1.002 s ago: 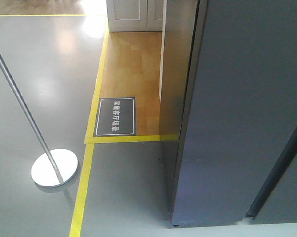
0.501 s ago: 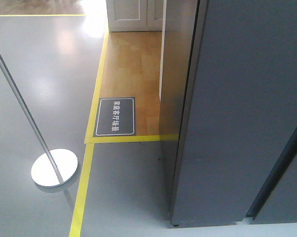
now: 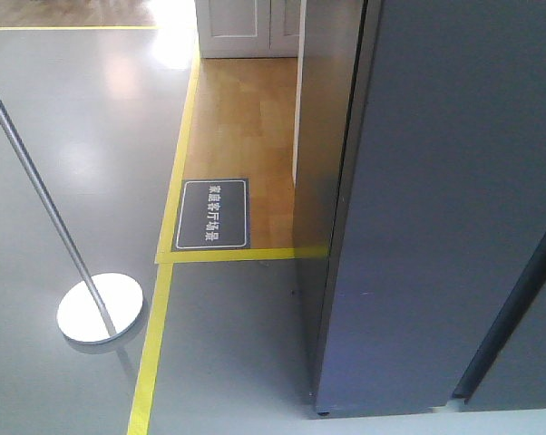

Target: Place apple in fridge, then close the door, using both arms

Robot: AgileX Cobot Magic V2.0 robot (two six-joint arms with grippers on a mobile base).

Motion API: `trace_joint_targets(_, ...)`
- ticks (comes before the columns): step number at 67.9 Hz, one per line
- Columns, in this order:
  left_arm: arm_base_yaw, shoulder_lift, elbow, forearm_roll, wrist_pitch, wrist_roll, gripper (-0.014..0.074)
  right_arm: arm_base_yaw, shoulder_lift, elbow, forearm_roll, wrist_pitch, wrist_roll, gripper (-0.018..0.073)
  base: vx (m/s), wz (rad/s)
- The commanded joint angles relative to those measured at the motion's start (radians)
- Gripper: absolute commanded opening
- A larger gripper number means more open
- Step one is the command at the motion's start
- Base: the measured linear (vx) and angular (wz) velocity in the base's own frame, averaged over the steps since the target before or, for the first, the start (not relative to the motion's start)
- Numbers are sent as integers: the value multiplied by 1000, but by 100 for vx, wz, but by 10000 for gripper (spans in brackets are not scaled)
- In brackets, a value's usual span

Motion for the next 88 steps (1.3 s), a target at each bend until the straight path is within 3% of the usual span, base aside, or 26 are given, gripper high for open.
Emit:
trace_joint_targets(1, 1, -15, 13, 1, -72, -5, -6, -1, 9, -25, -9, -53, -6, -3, 0, 0)
trace_joint_targets(55, 1, -15, 13, 1, -72, -5, -6, -3, -52, -16, -36, -70, -6, -3, 0, 0)
trace_joint_targets(62, 1, -15, 13, 1, -72, -5, -6, -3, -114, 56, -33, -202, -3, -3, 0, 0)
trace_joint_targets(78, 1, -15, 13, 1, -72, -5, -6, -3, -259, 347, -15, -722, 2, -3, 0, 0)
trace_joint_targets(88, 1, -15, 13, 1, -72, -5, -6, -3, -326, 488, -8, -921, 2, -3, 0, 0)
